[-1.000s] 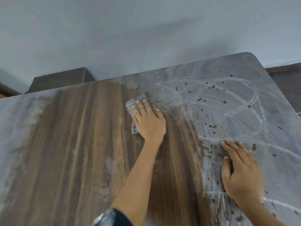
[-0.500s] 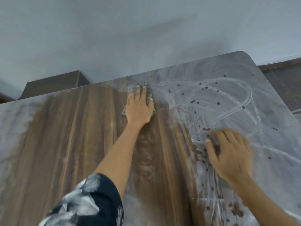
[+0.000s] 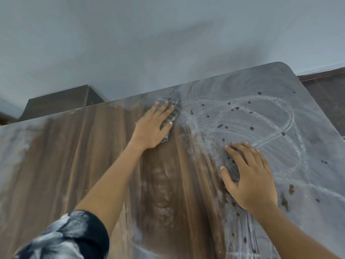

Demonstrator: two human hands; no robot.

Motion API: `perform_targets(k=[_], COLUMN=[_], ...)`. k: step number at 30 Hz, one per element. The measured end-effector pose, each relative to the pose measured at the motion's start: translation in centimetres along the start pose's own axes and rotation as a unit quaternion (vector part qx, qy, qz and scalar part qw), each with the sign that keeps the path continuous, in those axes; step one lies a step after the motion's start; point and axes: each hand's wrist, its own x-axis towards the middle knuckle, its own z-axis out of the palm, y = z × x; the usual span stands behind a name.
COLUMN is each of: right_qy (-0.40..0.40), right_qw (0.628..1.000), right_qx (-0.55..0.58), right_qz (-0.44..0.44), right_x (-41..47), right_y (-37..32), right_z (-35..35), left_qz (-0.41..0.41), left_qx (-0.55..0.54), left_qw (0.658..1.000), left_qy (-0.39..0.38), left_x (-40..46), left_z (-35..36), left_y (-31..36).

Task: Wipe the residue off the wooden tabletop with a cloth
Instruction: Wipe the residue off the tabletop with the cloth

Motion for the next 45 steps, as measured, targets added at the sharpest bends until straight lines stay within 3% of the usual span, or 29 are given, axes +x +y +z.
perform_targets(k=[4,8,11,14,16,17,18,21,25,27,29,32,34,36,38,40,42,45], right_qy=[0.008,0.009,0.008,0.007,0.009,0.008,0.006,0.005,0.006,0.009,0.011,0.009,0.007,0.005,0.01,0.012,0.013,0.01], right_qw=[1.0,1.0,1.0,1.0,1.0,1.0,1.0,1.0,1.0,1.0,1.0,1.0,1.0,1.0,1.0,1.0,1.0,1.0], right_qx=[0.014,0.017,0.012,0.01,0.01,0.007,0.005,0.006,0.005,0.01,0.014,0.012,0.011,0.014,0.018,0.019,0.021,0.017], right_qz=[0.003,0.003,0.002,0.002,0.005,0.007,0.009,0.009,0.01,0.01,0.008,0.009,0.01,0.011,0.012,0.012,0.009,0.012], right_x=[0.0,0.1,0.1,0.0,0.0,0.0,0.0,0.0,-0.1,0.0,0.1,0.0,0.0,0.1,0.1,0.0,-0.1,0.0], right_y=[0.1,0.2,0.1,0.2,0.1,0.1,0.1,0.2,0.2,0.1,0.1,0.1,0.1,0.2,0.2,0.2,0.3,0.2], right_z=[0.0,0.0,0.0,0.0,0.1,0.1,0.1,0.1,0.1,0.0,0.0,0.0,0.1,0.1,0.2,0.2,0.1,0.1], left_qz=[-0.254,-0.333,-0.241,-0.028,0.109,0.126,0.099,-0.113,-0.352,-0.384,-0.292,-0.055,0.026,0.048,-0.002,-0.113,-0.234,-0.336], left_qx=[0.03,-0.009,0.0,-0.003,0.02,0.034,0.035,0.012,0.04,0.043,0.035,-0.011,-0.023,-0.015,0.004,0.035,0.075,0.054], left_qw=[0.966,0.942,0.97,0.999,0.992,0.989,0.992,0.994,0.935,0.922,0.956,0.998,0.997,0.996,1.0,0.993,0.969,0.94], left_qy=[0.037,0.042,0.035,-0.018,-0.063,-0.072,-0.067,-0.002,-0.03,-0.025,0.001,-0.003,-0.064,-0.072,-0.027,-0.015,-0.029,-0.035], left_x=[2.5,4.2,3.7,0.8,-1.2,-1.7,-2.0,-1.0,3.7,5.8,7.1,5.3,2.5,-0.1,-1.3,-0.9,0.8,4.4], left_z=[0.6,0.8,0.2,0.3,-0.3,-0.4,-0.8,-0.9,0.3,0.4,0.8,1.9,1.8,1.1,0.2,0.0,-0.1,-0.8], left_y=[-5.2,-4.2,-1.9,0.0,-0.8,-2.1,-3.3,-7.4,-9.4,-7.8,-3.7,4.9,7.8,7.0,3.8,-1.3,-6.0,-7.0])
